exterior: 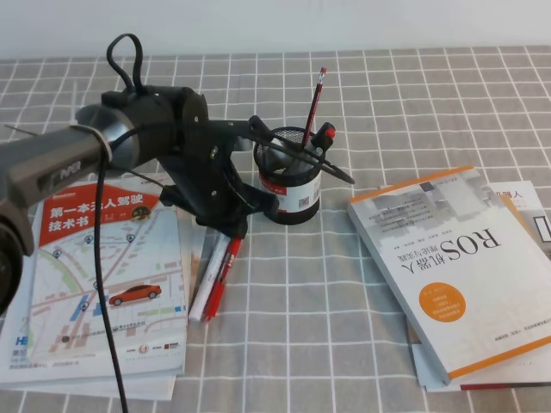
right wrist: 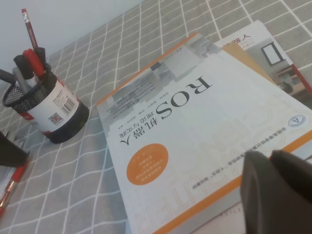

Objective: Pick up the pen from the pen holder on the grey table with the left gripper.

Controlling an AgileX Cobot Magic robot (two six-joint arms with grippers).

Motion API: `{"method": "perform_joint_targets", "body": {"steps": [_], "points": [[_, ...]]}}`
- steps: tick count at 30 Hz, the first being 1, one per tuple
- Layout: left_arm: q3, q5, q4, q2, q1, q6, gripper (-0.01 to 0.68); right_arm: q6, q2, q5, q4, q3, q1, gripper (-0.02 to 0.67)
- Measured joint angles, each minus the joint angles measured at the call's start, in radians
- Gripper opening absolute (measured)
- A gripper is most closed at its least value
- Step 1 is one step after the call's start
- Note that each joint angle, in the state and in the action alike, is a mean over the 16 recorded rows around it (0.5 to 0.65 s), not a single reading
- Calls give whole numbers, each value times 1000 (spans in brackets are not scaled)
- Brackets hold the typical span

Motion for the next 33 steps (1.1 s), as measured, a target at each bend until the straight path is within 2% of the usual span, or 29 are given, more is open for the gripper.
{"method": "perform_joint_targets", "body": {"steps": [9, 13, 27, 30, 33], "points": [[0, -34, 14, 0, 8, -70, 34, 0, 0, 0, 0, 0, 0, -13], [0, -28, 14, 0, 11, -73, 58, 0, 0, 0, 0, 0, 0, -13], [0, 34, 12, -86, 13, -14, 317, 0, 0, 0, 0, 0, 0, -13], [0, 34, 15, -159, 14, 12, 314, 0, 0, 0, 0, 0, 0, -13], [1, 28, 25, -255, 14, 39, 265, 0, 0, 0, 0, 0, 0, -13]]}}
